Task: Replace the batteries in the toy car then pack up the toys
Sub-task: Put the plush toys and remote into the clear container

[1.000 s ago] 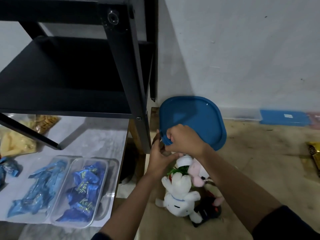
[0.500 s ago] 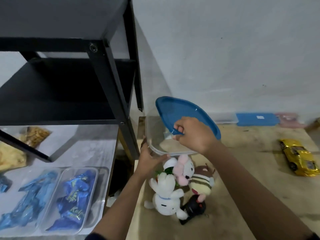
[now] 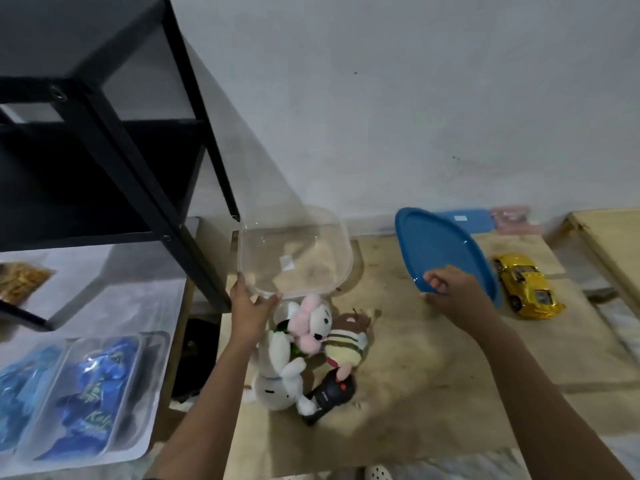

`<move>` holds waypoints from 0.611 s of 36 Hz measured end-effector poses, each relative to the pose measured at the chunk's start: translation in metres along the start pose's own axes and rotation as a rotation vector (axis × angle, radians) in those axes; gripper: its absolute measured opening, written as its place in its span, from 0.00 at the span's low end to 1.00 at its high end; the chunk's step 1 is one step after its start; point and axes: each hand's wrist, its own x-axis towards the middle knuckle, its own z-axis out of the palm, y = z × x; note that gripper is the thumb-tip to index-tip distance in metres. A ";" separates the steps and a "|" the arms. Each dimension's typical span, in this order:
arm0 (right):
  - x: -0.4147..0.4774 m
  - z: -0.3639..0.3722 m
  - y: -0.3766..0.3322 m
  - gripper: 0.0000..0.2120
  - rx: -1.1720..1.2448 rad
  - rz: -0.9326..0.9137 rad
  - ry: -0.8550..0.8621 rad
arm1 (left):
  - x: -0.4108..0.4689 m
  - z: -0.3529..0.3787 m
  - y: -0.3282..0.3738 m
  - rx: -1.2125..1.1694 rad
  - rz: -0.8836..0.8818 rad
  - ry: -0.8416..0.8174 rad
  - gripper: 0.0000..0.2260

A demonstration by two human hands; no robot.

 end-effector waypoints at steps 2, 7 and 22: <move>-0.001 0.005 0.014 0.10 -0.020 0.011 -0.057 | 0.000 0.004 0.001 0.009 -0.004 0.020 0.36; -0.006 0.022 0.034 0.10 -0.098 0.037 -0.195 | 0.004 0.009 -0.001 -0.003 -0.050 0.073 0.36; -0.014 0.069 0.063 0.08 -0.070 0.134 -0.185 | -0.015 0.015 0.005 0.055 -0.127 0.201 0.29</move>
